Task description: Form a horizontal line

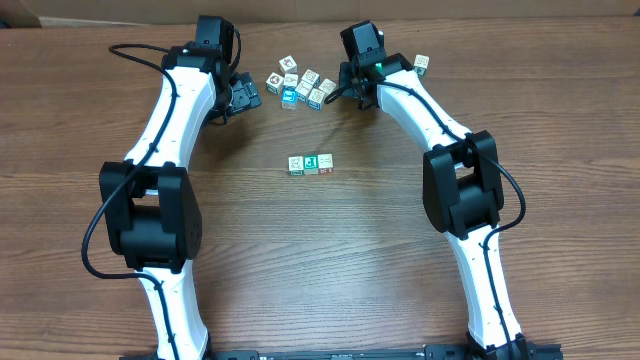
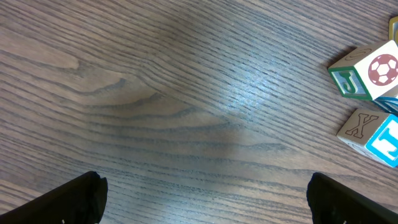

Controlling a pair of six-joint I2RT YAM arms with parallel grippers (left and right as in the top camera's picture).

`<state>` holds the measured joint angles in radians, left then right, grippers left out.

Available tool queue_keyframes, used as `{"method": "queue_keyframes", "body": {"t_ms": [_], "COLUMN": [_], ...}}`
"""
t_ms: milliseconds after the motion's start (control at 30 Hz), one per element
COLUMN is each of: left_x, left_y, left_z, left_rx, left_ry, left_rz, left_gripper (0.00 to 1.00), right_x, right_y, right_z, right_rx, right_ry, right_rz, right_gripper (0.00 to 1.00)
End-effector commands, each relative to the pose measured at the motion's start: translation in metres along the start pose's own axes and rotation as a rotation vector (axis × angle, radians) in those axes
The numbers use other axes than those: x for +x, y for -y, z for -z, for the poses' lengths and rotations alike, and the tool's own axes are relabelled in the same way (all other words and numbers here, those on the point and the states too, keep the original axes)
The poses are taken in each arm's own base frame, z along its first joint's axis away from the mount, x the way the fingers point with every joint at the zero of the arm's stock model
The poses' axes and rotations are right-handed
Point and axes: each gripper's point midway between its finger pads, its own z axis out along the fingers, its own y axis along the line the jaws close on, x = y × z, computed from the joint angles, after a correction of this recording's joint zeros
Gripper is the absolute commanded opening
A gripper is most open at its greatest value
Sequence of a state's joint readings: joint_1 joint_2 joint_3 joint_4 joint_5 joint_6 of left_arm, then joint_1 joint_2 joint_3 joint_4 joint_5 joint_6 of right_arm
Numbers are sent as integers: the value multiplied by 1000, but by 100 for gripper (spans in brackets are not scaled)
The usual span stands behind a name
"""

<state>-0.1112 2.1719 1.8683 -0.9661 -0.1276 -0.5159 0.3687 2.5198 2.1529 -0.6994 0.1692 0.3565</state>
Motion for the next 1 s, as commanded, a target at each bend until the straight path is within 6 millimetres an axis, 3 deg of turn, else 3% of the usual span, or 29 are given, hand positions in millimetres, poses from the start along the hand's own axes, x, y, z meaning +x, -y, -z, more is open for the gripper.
{"method": "queue_keyframes", "body": {"t_ms": [0,167,267,400,567,967], "left_x": [-3,-3,-3,-3,-3,-3], "left_y": [1,1,1,1,1,1], "left_z": [-2,-2,-2,-2,-2,-2], "left_rx": [-7,-7,-7,-7,-7,-7], "left_ry": [7,7,7,7,7,7], "left_rz": [-16,-16,-16,-16,-16,-16], "left_gripper": [100,100,100,100,100,100], "right_x": [6,5,5,5,5,-1], "right_y": [4,4,4,4,4,1], "right_z": [-6,-6,-6,-6,-6,1], "right_rx": [19,18,18,18,18,10], "right_ry": [-9,-8,-9,-9,-9,6], "right_rz": [2,1,2,2,2,1], "right_gripper": [36,51,52,47,32,30]}}
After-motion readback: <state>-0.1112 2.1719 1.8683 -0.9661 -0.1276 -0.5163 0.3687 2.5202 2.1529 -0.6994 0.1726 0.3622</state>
